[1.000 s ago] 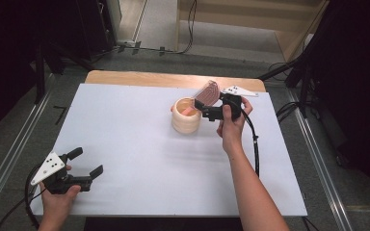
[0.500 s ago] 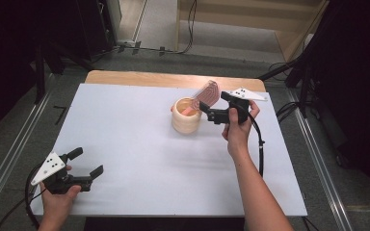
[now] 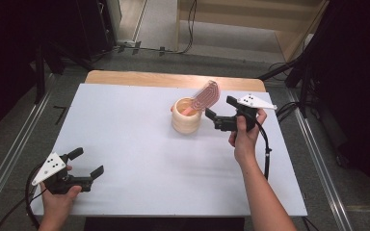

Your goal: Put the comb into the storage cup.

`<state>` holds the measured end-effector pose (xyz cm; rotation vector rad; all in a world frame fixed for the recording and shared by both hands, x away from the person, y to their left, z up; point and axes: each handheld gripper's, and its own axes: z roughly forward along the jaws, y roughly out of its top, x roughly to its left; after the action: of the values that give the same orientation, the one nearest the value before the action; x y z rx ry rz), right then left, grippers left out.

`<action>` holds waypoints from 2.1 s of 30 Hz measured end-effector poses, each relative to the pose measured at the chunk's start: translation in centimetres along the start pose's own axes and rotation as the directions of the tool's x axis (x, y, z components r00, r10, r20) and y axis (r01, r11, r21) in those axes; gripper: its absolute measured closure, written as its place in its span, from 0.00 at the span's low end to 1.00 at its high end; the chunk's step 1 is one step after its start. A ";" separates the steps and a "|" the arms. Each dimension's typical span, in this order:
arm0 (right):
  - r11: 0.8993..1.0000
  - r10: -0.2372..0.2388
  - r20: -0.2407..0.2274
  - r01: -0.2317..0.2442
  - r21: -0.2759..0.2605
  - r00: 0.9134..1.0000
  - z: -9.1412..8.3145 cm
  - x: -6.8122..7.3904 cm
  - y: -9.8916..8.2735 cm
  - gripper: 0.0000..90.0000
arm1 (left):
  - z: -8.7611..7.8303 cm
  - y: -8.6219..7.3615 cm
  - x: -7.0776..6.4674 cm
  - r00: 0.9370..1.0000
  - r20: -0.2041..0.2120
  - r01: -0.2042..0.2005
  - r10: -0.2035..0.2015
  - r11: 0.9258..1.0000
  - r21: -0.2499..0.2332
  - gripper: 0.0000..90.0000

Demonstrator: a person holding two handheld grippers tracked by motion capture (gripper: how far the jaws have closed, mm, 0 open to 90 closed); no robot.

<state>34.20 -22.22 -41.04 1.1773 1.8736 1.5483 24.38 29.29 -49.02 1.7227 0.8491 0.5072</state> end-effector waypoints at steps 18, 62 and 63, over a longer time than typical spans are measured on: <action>1.000 -0.008 0.022 0.009 -0.025 1.000 -3.4 -0.5 -1.7 0.00 | 0.0 0.0 0.0 1.000 0.000 -0.003 0.003 1.000 0.001 0.00; 0.998 0.026 0.064 -0.023 -0.054 0.998 -12.2 -2.5 -7.8 0.00 | 0.1 0.0 -0.2 1.000 -0.006 -0.017 0.017 1.000 0.015 0.00; 0.998 0.032 0.064 -0.029 -0.055 0.997 -12.4 -2.6 -7.9 0.00 | 0.1 0.0 -0.2 1.000 -0.002 -0.016 0.016 1.000 0.014 0.00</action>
<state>23.38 -31.50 -45.53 1.2228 1.7686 1.5481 24.36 29.08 -49.03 1.7428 0.8431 0.5149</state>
